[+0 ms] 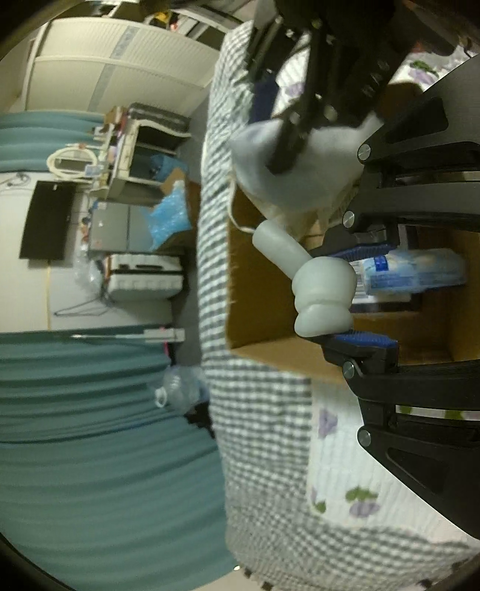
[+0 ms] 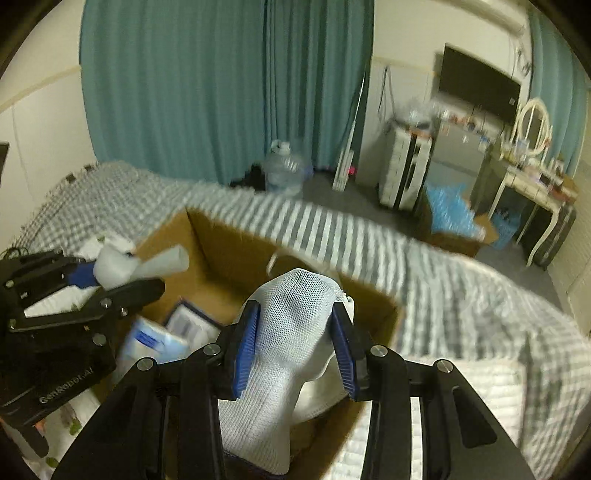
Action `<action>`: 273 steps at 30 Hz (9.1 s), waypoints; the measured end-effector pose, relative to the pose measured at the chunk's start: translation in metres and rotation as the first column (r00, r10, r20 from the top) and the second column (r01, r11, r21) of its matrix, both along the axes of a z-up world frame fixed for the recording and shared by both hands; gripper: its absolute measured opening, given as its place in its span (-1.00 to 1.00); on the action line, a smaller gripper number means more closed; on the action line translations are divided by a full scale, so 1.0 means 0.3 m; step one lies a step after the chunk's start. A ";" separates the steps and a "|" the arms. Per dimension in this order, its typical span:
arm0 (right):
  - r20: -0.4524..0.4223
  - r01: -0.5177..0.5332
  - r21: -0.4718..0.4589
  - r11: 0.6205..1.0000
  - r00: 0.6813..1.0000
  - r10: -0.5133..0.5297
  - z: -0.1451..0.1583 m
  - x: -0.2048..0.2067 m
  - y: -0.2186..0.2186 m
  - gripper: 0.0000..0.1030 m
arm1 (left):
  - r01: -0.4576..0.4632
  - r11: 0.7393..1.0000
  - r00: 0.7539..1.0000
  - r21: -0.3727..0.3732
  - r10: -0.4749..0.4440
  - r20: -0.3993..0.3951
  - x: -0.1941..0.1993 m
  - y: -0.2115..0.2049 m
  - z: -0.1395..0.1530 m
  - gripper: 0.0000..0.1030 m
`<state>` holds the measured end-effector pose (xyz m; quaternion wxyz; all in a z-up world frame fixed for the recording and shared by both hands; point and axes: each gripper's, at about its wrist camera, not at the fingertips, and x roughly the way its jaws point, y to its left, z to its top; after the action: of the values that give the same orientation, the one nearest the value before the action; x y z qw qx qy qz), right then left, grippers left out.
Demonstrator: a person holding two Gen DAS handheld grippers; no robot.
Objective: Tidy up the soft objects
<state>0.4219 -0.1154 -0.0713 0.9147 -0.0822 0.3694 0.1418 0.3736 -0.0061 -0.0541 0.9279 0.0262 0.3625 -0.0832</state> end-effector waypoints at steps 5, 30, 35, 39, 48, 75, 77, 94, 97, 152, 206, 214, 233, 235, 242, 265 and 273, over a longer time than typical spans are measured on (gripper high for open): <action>-0.015 -0.003 -0.007 1.000 1.000 0.003 -0.071 0.016 -0.015 -0.26 | 0.036 0.999 0.998 -0.031 -0.037 -0.054 0.022 -0.031 -0.059 -0.29; 0.328 0.087 0.032 0.996 0.940 -0.092 0.751 -0.675 -0.181 1.00 | -0.034 0.999 0.943 -0.034 0.043 0.330 -0.618 -0.008 0.722 0.80; 0.342 0.060 0.016 0.998 0.938 -0.062 0.844 -0.855 -0.194 1.00 | -0.041 0.999 0.911 -0.007 0.040 0.410 -0.801 0.010 0.802 0.99; 0.320 0.030 0.014 0.999 0.947 -0.033 0.835 -0.955 -0.194 1.00 | -0.051 0.996 0.907 0.072 0.016 0.421 -0.887 -0.008 0.777 1.00; 0.237 -0.015 -0.023 1.000 0.971 0.020 0.607 -1.038 -0.162 1.00 | -0.025 0.998 0.960 0.051 0.010 0.281 -0.955 -0.023 0.548 1.00; -0.323 0.022 -0.070 0.997 0.945 -0.044 -0.347 -0.772 -0.191 0.00 | -0.167 0.981 0.973 -0.101 0.148 -0.175 -0.885 -0.119 -0.227 0.96; -0.319 0.030 -0.074 0.997 0.946 -0.052 -0.346 -0.775 -0.196 -0.17 | -0.151 0.983 0.970 -0.106 0.127 -0.205 -0.888 -0.133 -0.255 0.95; -0.264 0.068 0.044 0.997 0.963 -0.054 -0.286 -0.840 -0.251 -0.60 | -0.039 0.996 0.959 -0.086 0.013 -0.282 -0.910 -0.163 -0.332 -0.10; -0.243 0.066 0.059 0.996 0.969 -0.050 -0.266 -0.860 -0.252 -0.60 | -0.032 0.995 0.963 -0.097 0.004 -0.270 -0.913 -0.154 -0.311 -0.18; -0.001 -0.060 0.051 0.997 0.998 0.060 0.152 -0.066 0.038 -0.60 | 0.082 0.996 0.996 0.018 -0.083 0.017 -0.011 -0.004 0.014 -0.23; 0.514 0.131 0.142 0.981 0.837 -0.186 0.664 -1.057 -0.090 1.00 | -0.130 0.981 0.788 -0.141 0.188 0.586 -0.926 0.241 0.545 1.00; 0.402 0.160 0.223 0.962 0.883 -0.241 0.240 -0.902 -0.129 1.00 | -0.157 0.981 0.882 -0.112 0.190 0.430 -0.836 0.246 0.161 1.00; 0.360 0.154 0.130 0.980 0.913 -0.191 0.074 -0.880 -0.066 1.00 | -0.177 0.978 0.902 -0.114 0.207 0.380 -0.821 0.260 0.053 1.00; 0.360 0.154 0.129 0.980 0.913 -0.191 0.075 -0.883 -0.066 1.00 | -0.176 0.978 0.902 -0.114 0.207 0.379 -0.819 0.264 0.054 1.00; 0.358 0.160 0.137 0.978 0.912 -0.200 0.084 -0.885 -0.068 1.00 | -0.173 0.979 0.905 -0.108 0.201 0.374 -0.818 0.264 0.053 1.00; 0.361 0.181 0.159 0.971 0.904 -0.228 0.092 -0.878 -0.082 1.00 | -0.170 0.981 0.915 -0.097 0.194 0.354 -0.819 0.250 0.036 1.00; 0.364 0.185 0.163 0.969 0.902 -0.233 0.092 -0.879 -0.082 1.00 | -0.167 0.980 0.914 -0.105 0.194 0.358 -0.822 0.248 0.038 1.00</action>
<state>0.1580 -0.1399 -0.0437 0.9821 -0.0109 0.1821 0.0466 0.1271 0.0684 -0.0426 0.9831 -0.0256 0.1810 -0.0040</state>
